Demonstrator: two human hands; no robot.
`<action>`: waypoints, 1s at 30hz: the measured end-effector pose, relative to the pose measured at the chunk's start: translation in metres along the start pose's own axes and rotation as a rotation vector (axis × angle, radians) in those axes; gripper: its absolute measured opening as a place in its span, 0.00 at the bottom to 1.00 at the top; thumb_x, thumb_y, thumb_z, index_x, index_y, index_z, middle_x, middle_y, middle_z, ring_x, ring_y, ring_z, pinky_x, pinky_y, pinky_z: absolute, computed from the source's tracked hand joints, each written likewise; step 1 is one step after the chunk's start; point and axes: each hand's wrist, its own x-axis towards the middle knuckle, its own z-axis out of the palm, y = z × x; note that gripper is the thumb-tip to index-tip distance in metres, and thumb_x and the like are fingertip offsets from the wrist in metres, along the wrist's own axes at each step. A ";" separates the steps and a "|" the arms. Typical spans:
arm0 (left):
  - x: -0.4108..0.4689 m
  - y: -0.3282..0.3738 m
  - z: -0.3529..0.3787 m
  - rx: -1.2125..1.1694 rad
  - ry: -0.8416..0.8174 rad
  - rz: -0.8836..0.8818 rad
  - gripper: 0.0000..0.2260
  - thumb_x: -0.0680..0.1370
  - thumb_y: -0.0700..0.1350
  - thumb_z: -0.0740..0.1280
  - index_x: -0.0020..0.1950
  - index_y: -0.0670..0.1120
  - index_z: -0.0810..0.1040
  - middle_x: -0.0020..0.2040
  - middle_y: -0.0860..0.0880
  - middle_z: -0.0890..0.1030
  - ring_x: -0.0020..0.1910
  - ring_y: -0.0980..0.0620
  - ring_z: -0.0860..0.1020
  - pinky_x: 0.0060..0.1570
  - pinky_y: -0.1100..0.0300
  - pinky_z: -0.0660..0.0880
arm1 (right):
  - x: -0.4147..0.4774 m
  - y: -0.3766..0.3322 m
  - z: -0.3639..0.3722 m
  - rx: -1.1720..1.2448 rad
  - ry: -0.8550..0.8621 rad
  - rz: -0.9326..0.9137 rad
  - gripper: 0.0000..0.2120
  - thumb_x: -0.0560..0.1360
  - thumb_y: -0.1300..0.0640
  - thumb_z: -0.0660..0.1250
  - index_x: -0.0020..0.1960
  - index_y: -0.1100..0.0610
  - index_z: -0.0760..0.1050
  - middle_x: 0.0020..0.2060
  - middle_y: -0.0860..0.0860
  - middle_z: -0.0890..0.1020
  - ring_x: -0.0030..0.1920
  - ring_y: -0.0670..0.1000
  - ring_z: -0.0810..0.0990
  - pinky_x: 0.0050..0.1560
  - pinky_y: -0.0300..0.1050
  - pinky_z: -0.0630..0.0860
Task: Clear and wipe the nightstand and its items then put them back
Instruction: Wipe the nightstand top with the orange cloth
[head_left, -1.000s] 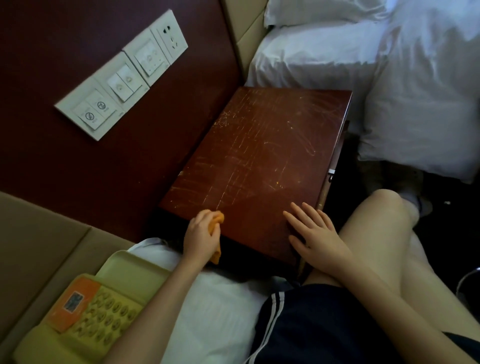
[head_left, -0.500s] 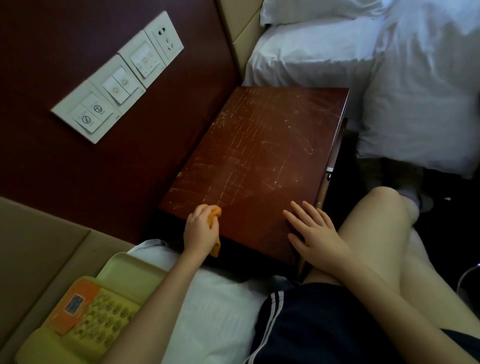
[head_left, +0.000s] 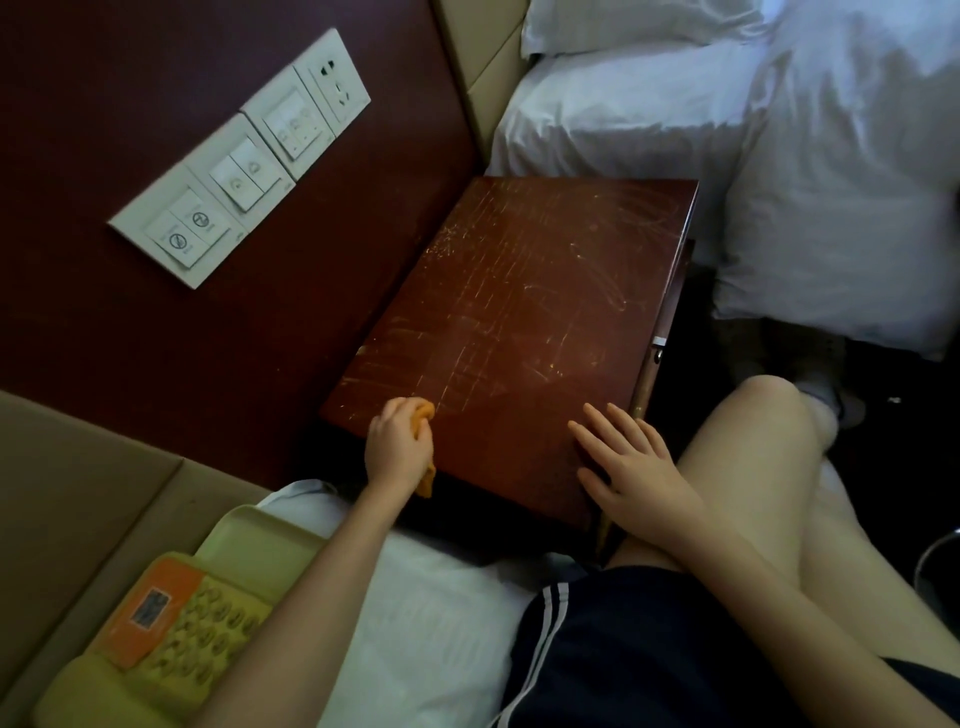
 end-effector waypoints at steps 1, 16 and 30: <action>-0.005 0.002 0.002 -0.005 -0.041 0.061 0.11 0.77 0.41 0.62 0.58 0.48 0.77 0.60 0.51 0.75 0.55 0.49 0.72 0.49 0.61 0.66 | 0.000 0.000 0.000 0.000 0.001 0.003 0.26 0.80 0.47 0.55 0.75 0.46 0.52 0.76 0.45 0.50 0.75 0.49 0.43 0.71 0.45 0.37; 0.006 -0.004 -0.003 0.044 0.024 -0.052 0.11 0.77 0.39 0.61 0.58 0.47 0.77 0.61 0.49 0.75 0.55 0.46 0.72 0.47 0.59 0.68 | -0.001 -0.002 -0.002 -0.010 0.004 0.005 0.25 0.80 0.47 0.54 0.75 0.45 0.51 0.76 0.45 0.49 0.75 0.49 0.42 0.70 0.43 0.36; 0.006 -0.017 -0.008 -0.014 0.071 -0.140 0.10 0.77 0.39 0.61 0.56 0.46 0.78 0.60 0.48 0.76 0.55 0.45 0.74 0.51 0.54 0.72 | -0.001 0.002 0.002 0.009 0.022 -0.003 0.26 0.79 0.47 0.56 0.75 0.46 0.54 0.76 0.46 0.52 0.75 0.49 0.44 0.71 0.46 0.39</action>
